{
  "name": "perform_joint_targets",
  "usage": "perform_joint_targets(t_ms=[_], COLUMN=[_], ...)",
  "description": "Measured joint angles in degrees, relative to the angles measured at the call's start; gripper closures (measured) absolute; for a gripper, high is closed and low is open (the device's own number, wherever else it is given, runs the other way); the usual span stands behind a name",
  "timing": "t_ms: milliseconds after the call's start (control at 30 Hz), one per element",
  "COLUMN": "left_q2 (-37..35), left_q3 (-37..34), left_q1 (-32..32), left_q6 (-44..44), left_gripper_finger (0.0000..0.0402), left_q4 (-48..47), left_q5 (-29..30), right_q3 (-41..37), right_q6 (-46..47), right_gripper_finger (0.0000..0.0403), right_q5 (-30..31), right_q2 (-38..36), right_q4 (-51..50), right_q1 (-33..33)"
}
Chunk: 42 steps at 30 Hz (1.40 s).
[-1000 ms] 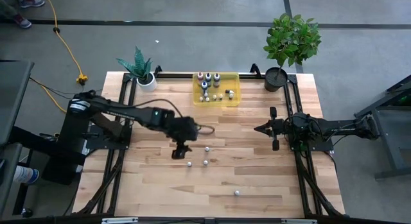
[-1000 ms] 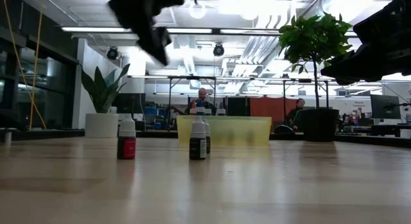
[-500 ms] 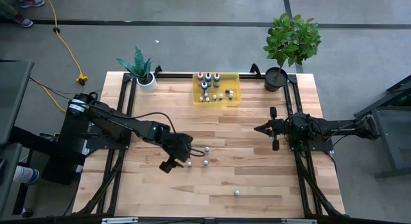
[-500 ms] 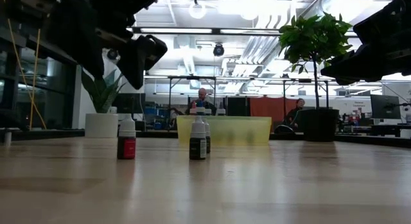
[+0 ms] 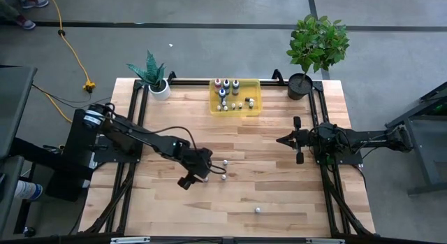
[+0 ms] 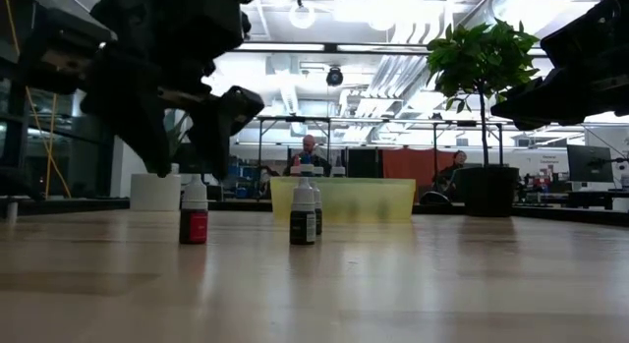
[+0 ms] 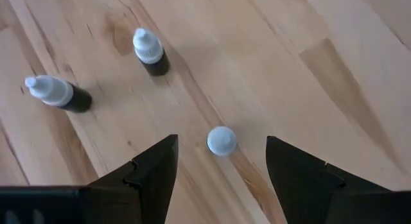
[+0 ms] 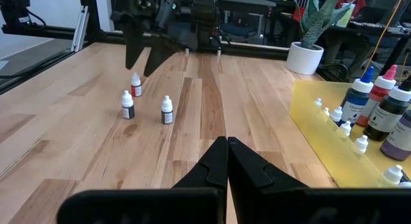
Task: Pick & Place food coloring
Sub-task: Put the small red food coloring bottle into the yellow bin
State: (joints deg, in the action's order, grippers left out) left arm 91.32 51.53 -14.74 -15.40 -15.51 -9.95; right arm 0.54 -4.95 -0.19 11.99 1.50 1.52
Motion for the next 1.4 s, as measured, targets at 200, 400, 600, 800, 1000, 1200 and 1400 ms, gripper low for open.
perform_joint_targets(t_ms=[200,400,600,800,1000,1200,1400], left_q2=[0.6,0.6,0.6,0.6,1.7,1.6,3.2], left_q3=[0.0,-1.8,-2.6,-2.6,-2.7,-2.6,-2.7], left_q1=[0.0,-0.1,-0.8,-0.7,-0.7,-0.7,-1.5], left_q6=[0.0,0.0,0.3,0.6,0.6,0.6,1.9], left_gripper_finger=[0.0174,0.0174,0.0174,0.0174,0.0189,0.0203,0.0204], left_q4=[1.2,2.7,5.1,5.3,5.8,6.0,7.7], left_q5=[0.1,0.2,1.5,3.1,2.7,2.9,1.4], right_q3=[0.0,0.0,0.0,0.0,0.0,0.0,0.0], right_q6=[0.0,0.0,0.0,0.0,0.0,0.0,0.0], right_gripper_finger=[0.0402,0.0402,0.0402,0.0402,0.0402,0.0402,0.0402], right_q5=[0.0,0.0,0.0,0.0,0.0,0.0,0.0], right_q2=[0.0,0.0,0.0,0.0,0.0,0.0,0.0], right_q4=[0.0,0.0,0.0,0.0,0.0,0.0,0.0], right_q1=[0.0,0.0,0.0,0.0,0.0,0.0,0.0])
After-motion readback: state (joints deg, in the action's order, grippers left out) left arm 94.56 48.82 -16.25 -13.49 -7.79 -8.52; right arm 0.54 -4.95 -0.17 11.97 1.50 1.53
